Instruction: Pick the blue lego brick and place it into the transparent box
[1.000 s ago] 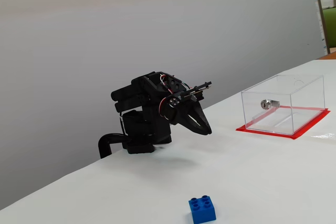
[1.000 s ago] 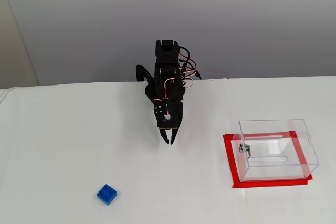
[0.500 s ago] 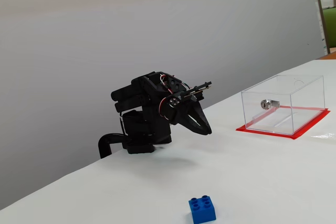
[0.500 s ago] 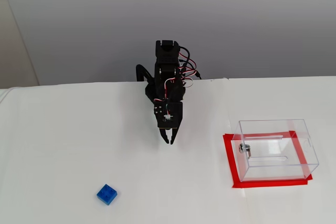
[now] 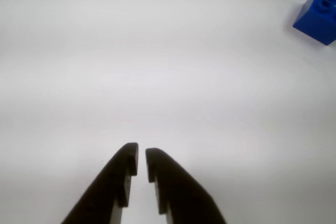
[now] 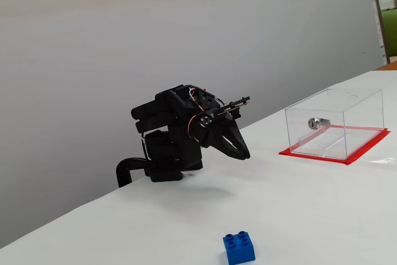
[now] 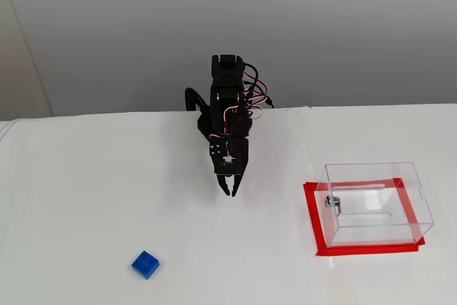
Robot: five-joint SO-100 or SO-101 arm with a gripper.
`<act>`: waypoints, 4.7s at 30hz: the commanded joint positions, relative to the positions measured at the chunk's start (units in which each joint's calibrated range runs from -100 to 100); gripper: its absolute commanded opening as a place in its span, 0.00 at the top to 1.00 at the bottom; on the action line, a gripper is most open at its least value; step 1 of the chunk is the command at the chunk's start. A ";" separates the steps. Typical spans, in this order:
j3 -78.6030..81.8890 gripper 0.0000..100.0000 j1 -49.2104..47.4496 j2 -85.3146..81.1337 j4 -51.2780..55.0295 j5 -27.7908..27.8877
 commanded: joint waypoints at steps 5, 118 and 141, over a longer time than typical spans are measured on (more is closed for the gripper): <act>0.78 0.98 0.43 -0.51 0.01 -0.15; -7.99 0.98 -5.71 0.26 0.71 -0.62; -31.14 0.98 -7.78 23.34 0.80 -0.25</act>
